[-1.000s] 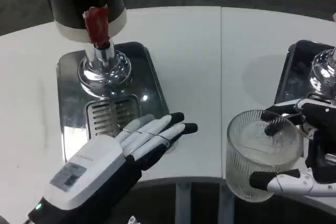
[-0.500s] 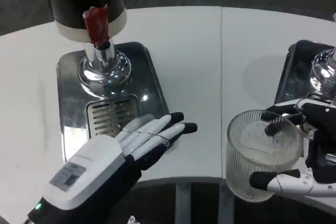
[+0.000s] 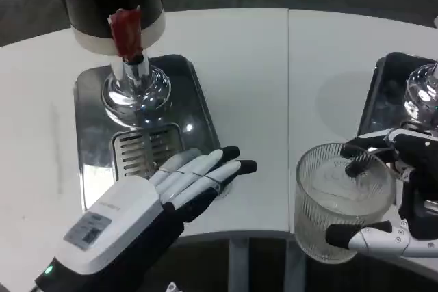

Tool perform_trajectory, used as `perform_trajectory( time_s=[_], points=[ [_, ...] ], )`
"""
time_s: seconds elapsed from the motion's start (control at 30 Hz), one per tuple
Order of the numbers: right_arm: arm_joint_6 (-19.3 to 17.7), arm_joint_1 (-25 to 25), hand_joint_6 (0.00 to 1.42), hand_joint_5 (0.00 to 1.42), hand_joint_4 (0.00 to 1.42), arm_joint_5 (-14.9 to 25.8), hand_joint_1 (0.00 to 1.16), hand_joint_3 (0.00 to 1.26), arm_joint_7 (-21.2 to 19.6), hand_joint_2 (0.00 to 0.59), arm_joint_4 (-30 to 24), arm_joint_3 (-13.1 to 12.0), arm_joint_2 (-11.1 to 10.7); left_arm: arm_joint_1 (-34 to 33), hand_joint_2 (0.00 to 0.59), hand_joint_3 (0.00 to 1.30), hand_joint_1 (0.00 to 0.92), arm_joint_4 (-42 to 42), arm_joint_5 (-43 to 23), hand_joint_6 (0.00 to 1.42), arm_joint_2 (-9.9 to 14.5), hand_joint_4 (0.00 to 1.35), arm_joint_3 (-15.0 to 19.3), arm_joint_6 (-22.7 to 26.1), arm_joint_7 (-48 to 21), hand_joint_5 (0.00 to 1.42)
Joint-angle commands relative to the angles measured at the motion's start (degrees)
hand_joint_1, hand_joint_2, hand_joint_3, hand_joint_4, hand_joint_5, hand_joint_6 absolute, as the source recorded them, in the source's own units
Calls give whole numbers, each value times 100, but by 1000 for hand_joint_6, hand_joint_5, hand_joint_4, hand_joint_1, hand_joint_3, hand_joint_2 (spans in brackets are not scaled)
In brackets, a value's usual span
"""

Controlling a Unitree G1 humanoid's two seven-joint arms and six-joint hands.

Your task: Grasp the cup under the faucet to collect the drink, then remove the cup.

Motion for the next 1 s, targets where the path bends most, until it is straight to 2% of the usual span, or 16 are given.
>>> perform_trajectory(
  time_s=[0.03, 0.2, 0.33, 0.6, 1.0],
  points=[
    [-195, 2, 1342, 1246, 1013, 50, 792, 877, -84, 126, -55, -9, 27, 66, 37, 122, 0, -85, -3, 0, 10, 0, 40, 10, -56, 46],
    [-199, -17, 1342, 1246, 1013, 31, 792, 877, -93, 126, -27, 17, 38, 65, 37, 122, 0, -80, -15, 0, 9, 0, 46, 20, -60, 46],
    [-301, -193, 1342, 1246, 1013, -61, 792, 877, -166, 126, 248, 147, 44, 43, 37, 122, 0, -61, -18, 0, -4, 0, 30, 22, -55, 46],
    [-638, -854, 1342, 1246, 1013, -297, 792, 877, -542, 126, 1225, 436, 126, 46, 37, 122, 0, -65, -14, 0, -19, 0, 46, 74, -51, 46],
    [-1445, -1960, 1342, 1246, 1010, -639, 792, 876, -1248, 126, 3306, 799, 225, 2, 34, 122, 0, -36, 8, 0, -50, 0, -15, 119, -51, 46]
  ],
)
